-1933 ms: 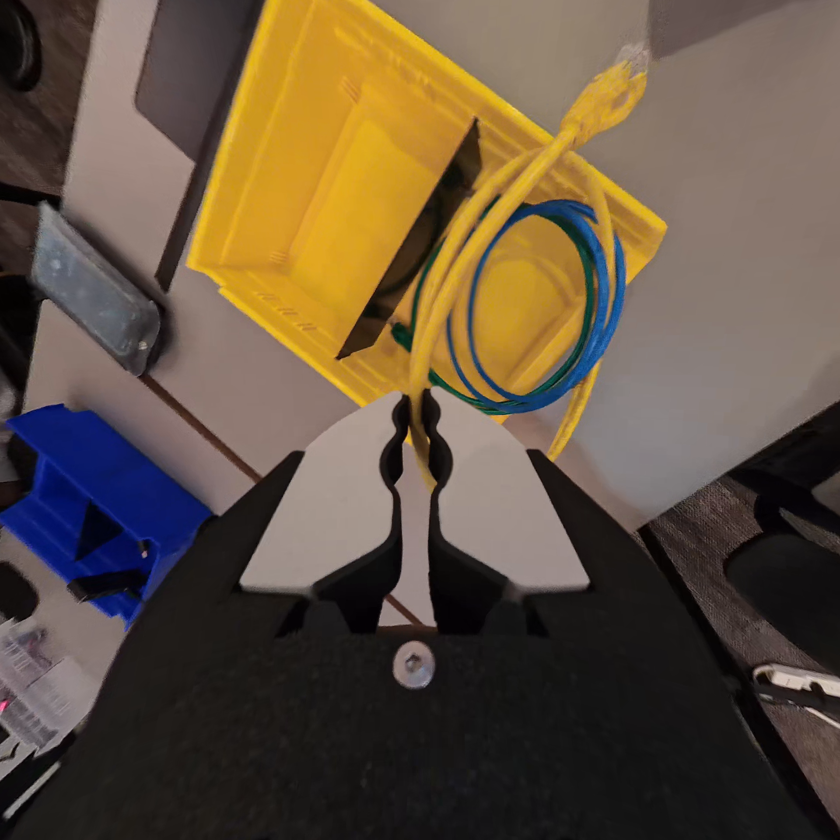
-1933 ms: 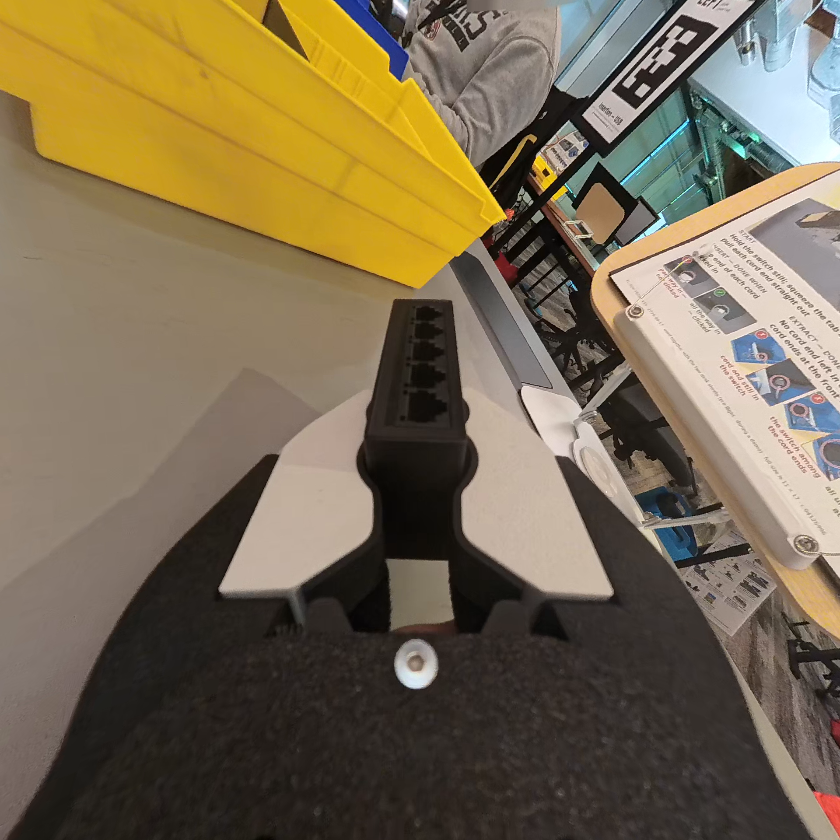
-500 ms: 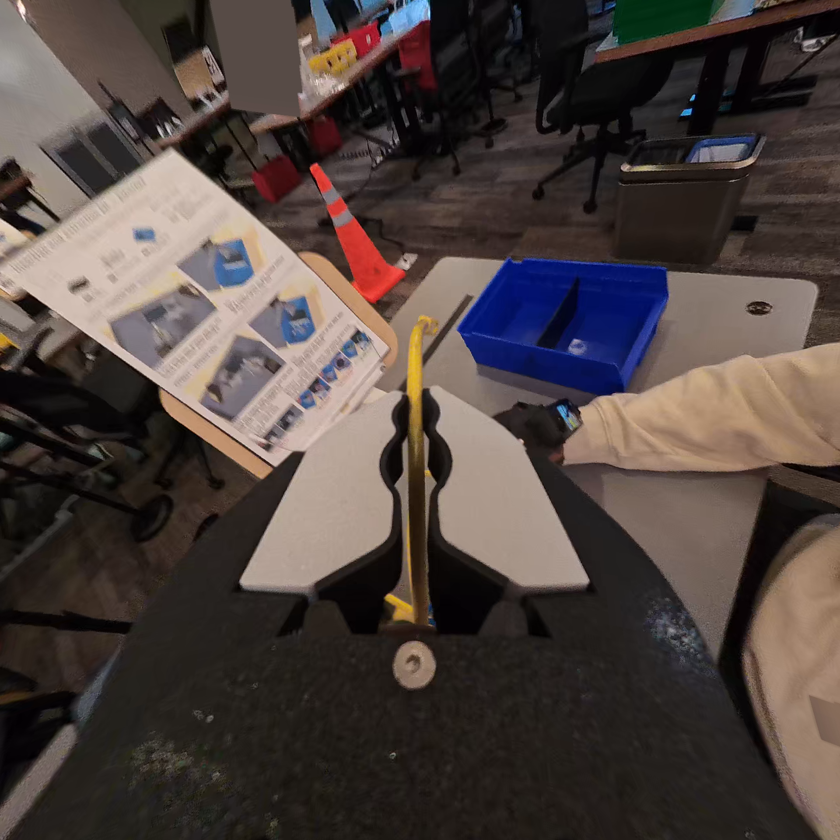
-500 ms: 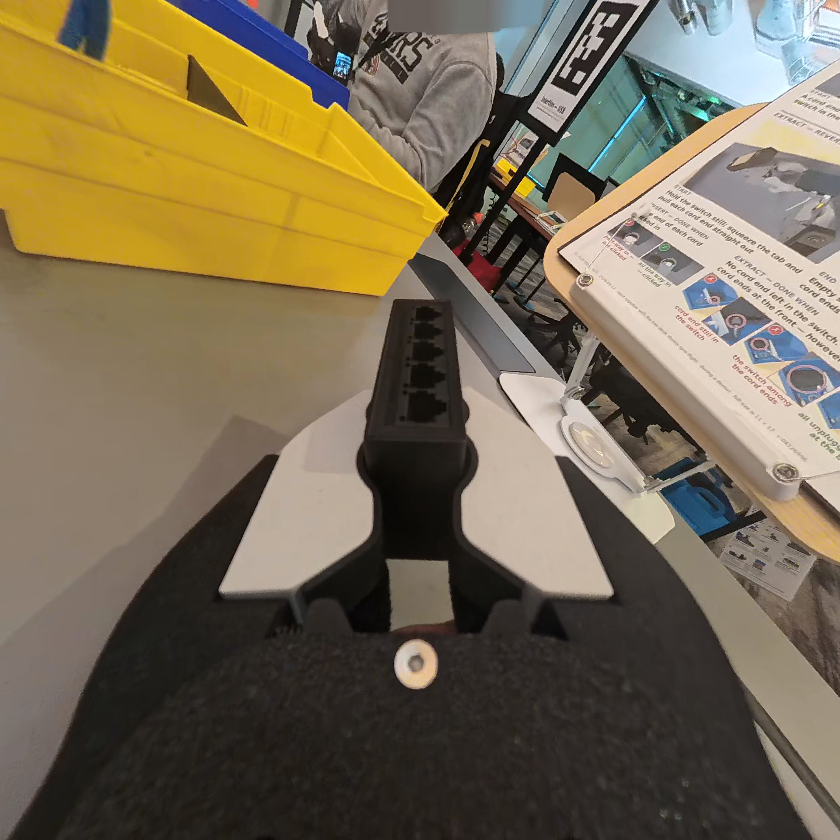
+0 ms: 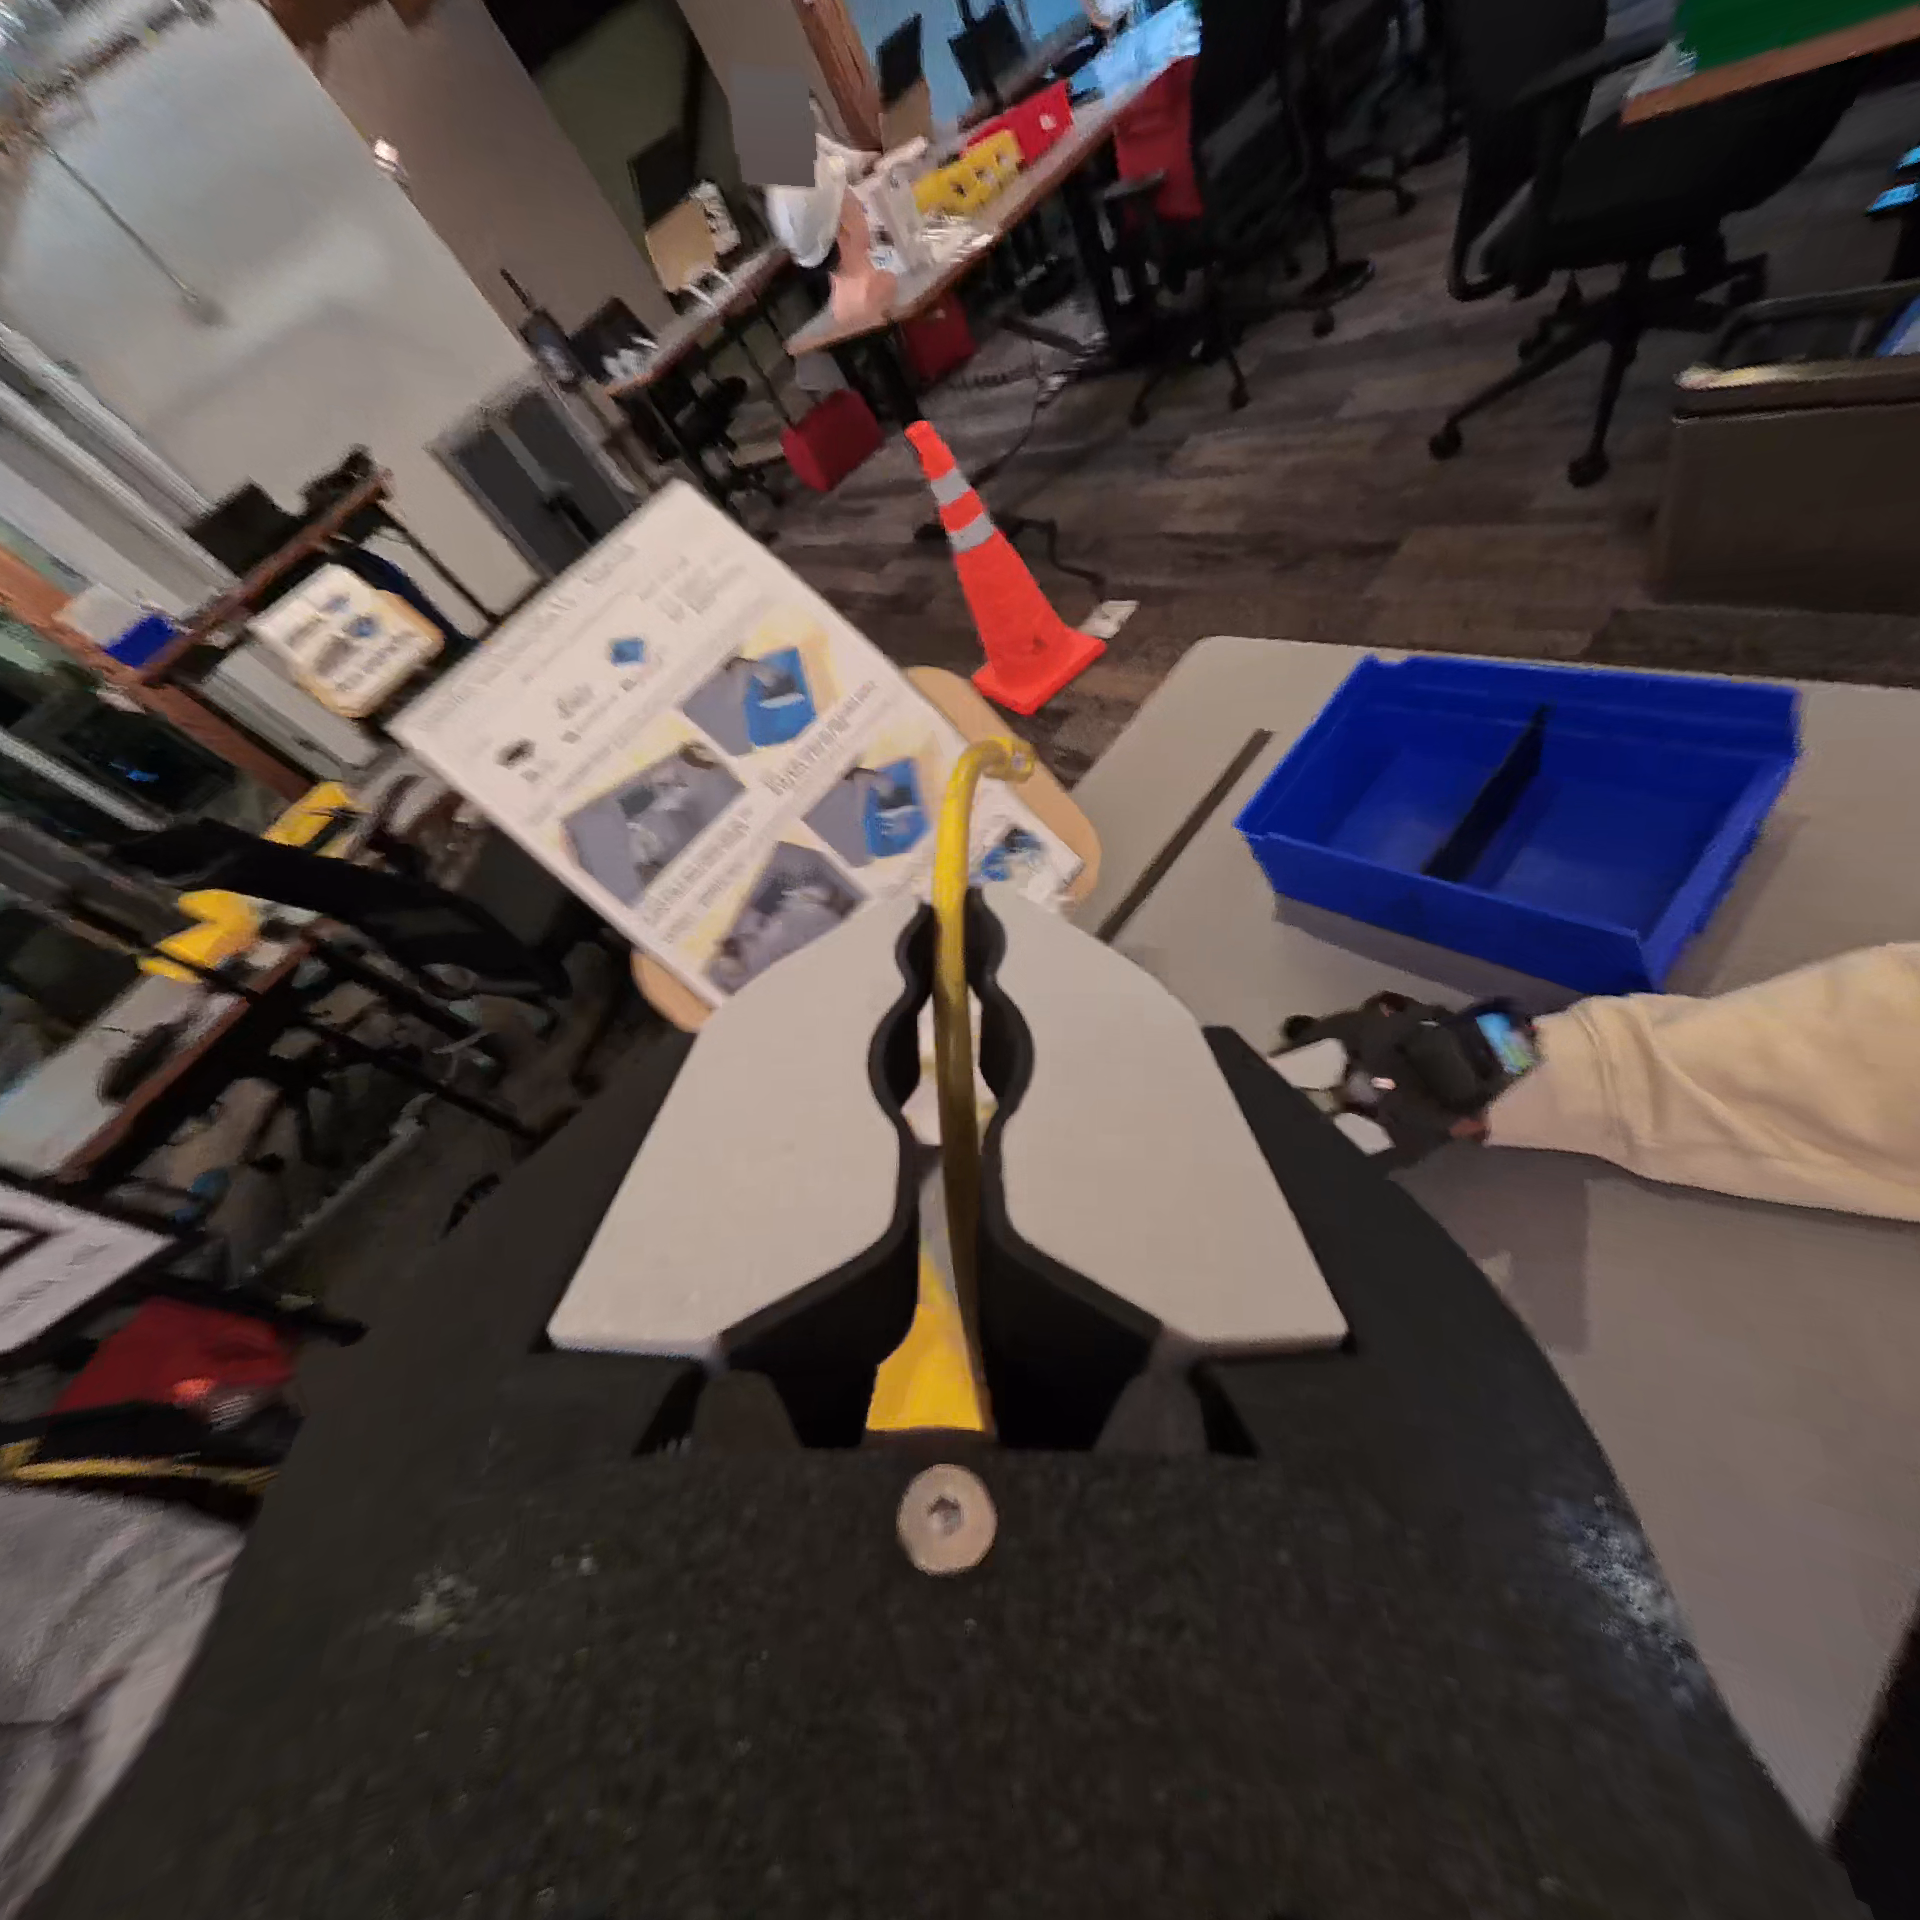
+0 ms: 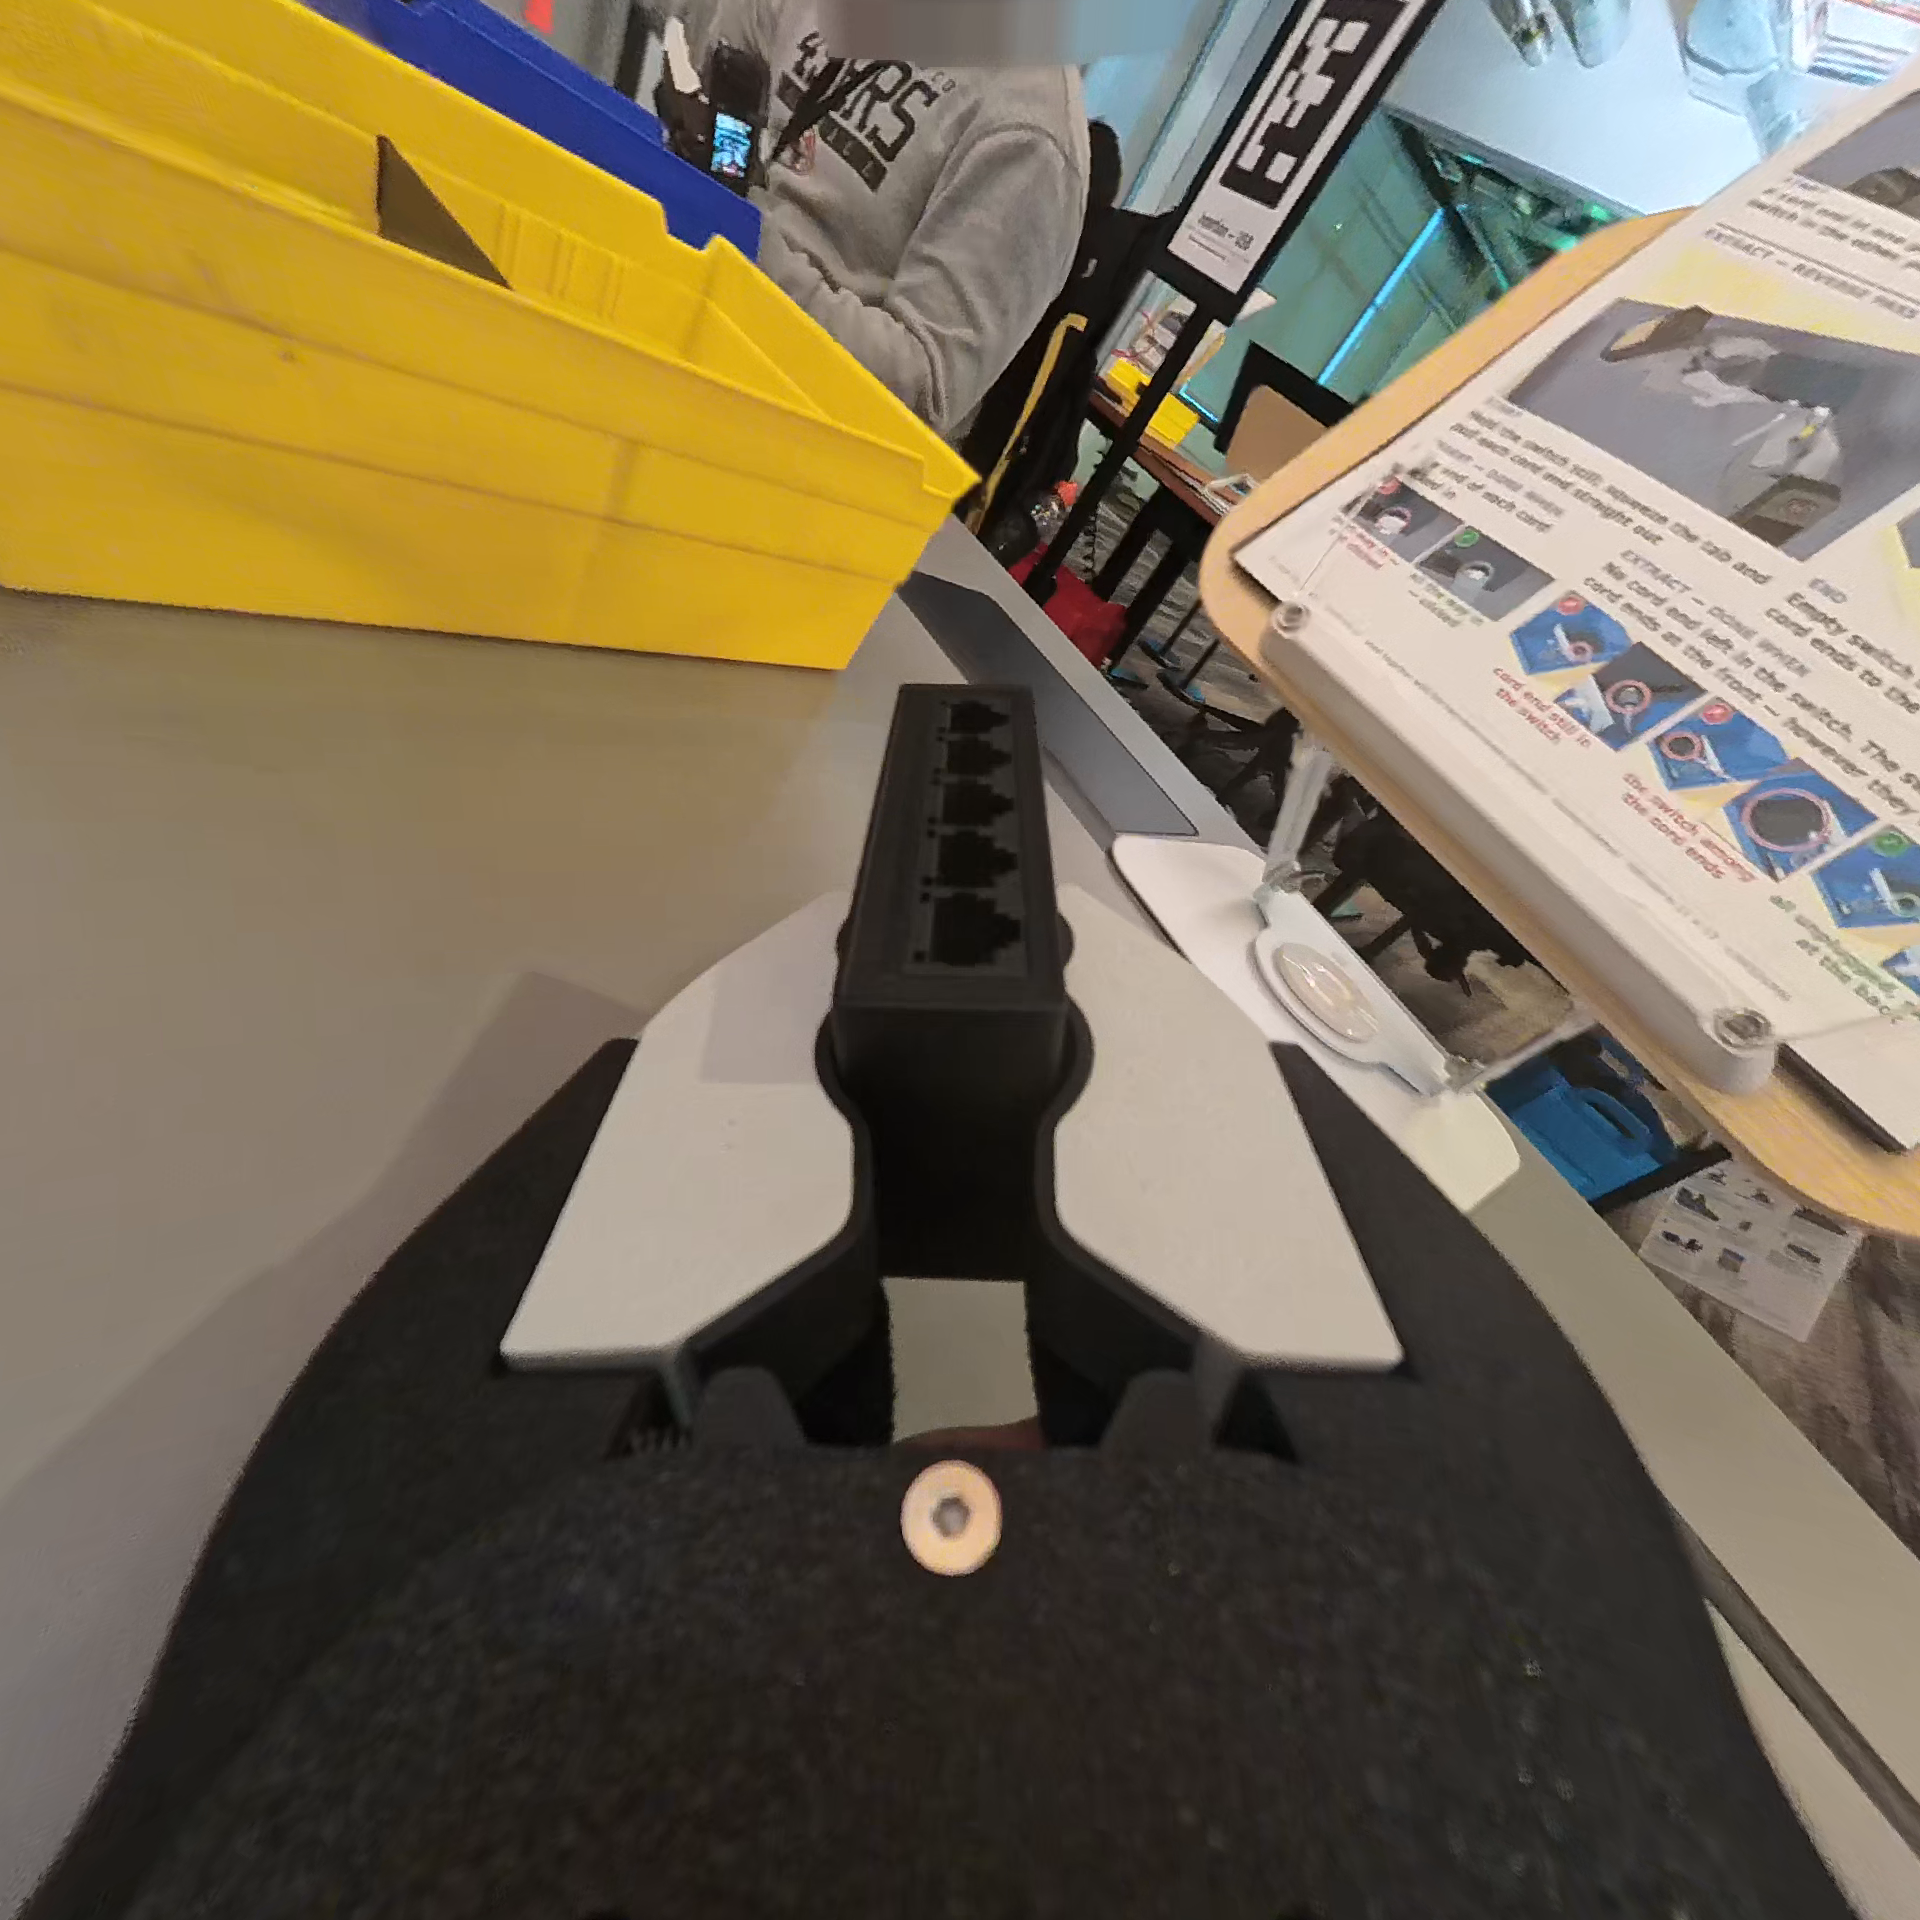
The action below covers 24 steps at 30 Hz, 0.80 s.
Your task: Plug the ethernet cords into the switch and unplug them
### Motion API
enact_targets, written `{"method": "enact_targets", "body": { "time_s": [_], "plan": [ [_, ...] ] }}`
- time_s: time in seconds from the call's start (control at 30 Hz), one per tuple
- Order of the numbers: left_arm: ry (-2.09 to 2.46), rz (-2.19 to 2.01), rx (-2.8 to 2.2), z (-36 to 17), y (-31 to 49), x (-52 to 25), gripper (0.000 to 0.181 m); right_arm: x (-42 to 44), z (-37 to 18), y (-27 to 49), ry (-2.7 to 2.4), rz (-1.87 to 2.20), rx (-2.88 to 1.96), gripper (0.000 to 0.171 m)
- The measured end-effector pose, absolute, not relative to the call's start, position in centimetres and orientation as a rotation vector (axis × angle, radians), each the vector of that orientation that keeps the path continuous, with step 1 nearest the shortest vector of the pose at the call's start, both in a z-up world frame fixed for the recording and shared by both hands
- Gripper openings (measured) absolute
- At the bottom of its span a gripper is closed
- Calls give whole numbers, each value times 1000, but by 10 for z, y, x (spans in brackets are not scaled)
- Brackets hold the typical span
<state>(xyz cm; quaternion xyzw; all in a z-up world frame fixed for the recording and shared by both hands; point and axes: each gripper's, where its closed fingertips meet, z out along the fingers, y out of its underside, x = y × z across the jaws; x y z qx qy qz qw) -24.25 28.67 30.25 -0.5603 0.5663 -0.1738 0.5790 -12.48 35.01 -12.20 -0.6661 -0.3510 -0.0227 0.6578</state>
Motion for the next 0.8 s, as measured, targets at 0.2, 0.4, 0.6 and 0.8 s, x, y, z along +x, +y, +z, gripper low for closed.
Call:
{"method": "enact_targets", "body": {
  "time_s": [0.2,0.4,0.6,0.8],
  "plan": [
    [1423,-478,-1306,270,273,-195,5,-95,-119,353,-685,-36,-1547,30],
    [1400,-386,-1175,362,256,-171,5,-98,-119,352,-708,-44,-1540,30],
    [1327,-314,-1127,443,255,-170,5,-95,-118,352,-678,-12,-1545,30],
    [1245,-203,-1092,510,257,-184,5,-97,-119,352,-698,-23,-1545,31]
  ]
}}
